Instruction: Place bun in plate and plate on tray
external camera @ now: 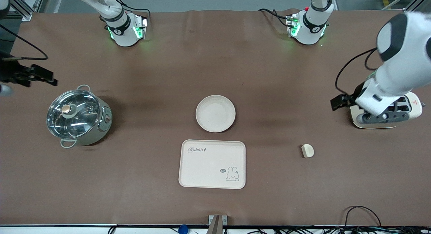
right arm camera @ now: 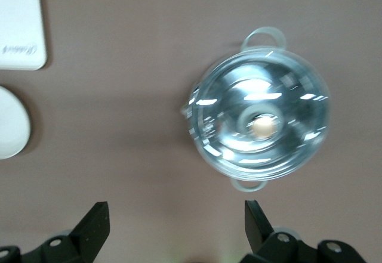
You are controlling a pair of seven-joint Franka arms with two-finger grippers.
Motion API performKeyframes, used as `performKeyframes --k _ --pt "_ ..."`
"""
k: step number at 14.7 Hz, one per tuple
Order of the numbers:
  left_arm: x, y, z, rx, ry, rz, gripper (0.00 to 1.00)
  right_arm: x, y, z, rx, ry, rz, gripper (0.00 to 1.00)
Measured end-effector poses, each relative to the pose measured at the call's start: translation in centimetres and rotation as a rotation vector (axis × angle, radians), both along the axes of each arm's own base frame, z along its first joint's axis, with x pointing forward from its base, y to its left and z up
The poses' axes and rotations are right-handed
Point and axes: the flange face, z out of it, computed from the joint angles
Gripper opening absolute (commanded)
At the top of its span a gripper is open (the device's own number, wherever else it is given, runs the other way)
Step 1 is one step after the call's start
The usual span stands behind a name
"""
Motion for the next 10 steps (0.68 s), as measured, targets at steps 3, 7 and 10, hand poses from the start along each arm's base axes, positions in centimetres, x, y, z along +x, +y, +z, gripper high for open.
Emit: performKeyframes --k 3,7,10 --pt "1.1 0.2 -7.6 -0.015 -0.02 0.024 1.0 -0.4 0.2 -4.1 0.05 0.061 -0.038 1.0" --pt "2.6 0.1 -17.2 -0.034 -0.011 0.07 1.0 -0.5 4.5 -8.7 0.07 0.09 -0.103 1.0" --pt "3.6 -0.1 -21.7 -0.046 -0.006 0.1 0.99 -0.9 8.7 -13.4 0.092 0.055 -0.171 1.0"
